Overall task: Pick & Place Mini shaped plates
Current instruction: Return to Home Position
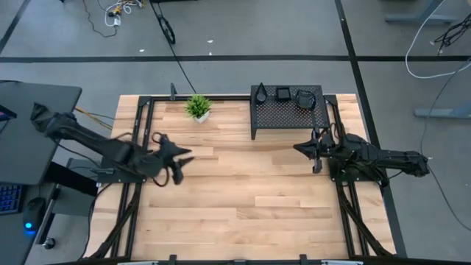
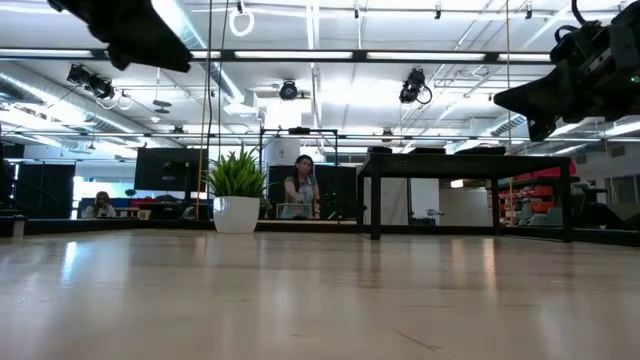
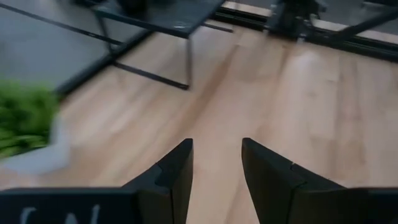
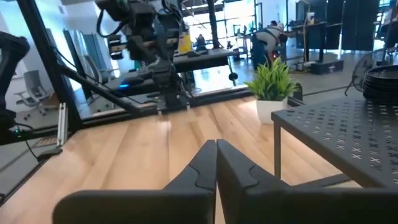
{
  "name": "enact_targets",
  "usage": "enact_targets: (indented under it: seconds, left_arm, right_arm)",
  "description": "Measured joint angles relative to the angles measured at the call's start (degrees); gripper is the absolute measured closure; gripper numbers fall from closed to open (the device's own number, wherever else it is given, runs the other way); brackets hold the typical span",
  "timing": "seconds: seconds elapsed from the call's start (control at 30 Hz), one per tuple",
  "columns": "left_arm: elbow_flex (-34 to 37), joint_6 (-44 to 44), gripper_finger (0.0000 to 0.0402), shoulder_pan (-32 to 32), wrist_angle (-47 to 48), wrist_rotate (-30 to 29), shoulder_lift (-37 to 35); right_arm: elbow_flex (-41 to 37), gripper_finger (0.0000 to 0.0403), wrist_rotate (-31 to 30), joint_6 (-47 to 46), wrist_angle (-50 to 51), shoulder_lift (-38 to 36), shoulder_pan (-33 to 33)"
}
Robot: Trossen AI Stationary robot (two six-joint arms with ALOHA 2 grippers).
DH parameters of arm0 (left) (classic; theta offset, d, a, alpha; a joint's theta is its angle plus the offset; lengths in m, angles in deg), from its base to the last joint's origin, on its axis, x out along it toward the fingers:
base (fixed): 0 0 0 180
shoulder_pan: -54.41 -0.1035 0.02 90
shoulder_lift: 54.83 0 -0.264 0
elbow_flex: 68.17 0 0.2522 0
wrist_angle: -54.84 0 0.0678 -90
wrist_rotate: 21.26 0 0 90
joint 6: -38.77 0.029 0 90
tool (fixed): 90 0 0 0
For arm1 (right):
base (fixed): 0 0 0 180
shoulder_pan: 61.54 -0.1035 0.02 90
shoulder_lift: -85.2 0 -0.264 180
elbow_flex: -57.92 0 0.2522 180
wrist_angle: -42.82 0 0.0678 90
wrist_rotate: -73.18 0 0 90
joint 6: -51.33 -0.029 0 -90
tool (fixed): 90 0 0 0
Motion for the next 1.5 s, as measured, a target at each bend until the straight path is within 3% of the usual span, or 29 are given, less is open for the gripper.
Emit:
enact_targets:
  seconds: [0.17,0.3,0.43,0.67,0.77,0.87,1.17,1.3,1.5]
  left_arm:
    - [0.1,0.0,0.026,0.6,8.6,-5.7,-7.6]
    - [5.4,2.5,0.026,2.4,7.9,-6.1,-13.5]
    - [12.1,2.8,0.0273,2.6,6.0,-2.6,-23.1]
    - [19.9,10.7,0.0326,1.6,1.0,4.9,-42.7]
    - [22.7,17.3,0.0362,0.1,-6.6,8.5,-49.6]
    - [25.8,22.2,0.0394,-1.8,-11.7,10.1,-50.1]
    - [35.5,25.5,0.0398,-11.4,-26.1,24.2,-50.2]
    - [38.4,25.6,0.0399,-17.2,-28.3,31.1,-50.2]
    - [38.4,26.0,0.0399,-23.0,-27.0,36.5,-50.1]
  right_arm:
    - [0.0,0.0384,0.0,0.0,-0.1,0.0,0.0]
    - [0.0,0.0383,0.0,0.0,0.0,0.0,0.0]
    - [0.0,0.0383,-0.1,0.0,0.0,0.0,0.0]
    - [0.0,0.0383,-0.1,0.1,0.0,0.0,0.0]
    - [0.0,0.0383,-0.1,0.1,0.0,0.0,0.0]
    - [0.0,0.0383,-0.1,0.1,-0.1,0.0,0.0]
    - [0.0,0.0382,-0.1,0.1,-0.4,0.3,0.0]
    - [0.0,0.0382,-0.1,0.1,-0.3,0.3,0.0]
    - [0.0,0.0382,-0.1,0.1,-0.5,0.3,0.0]
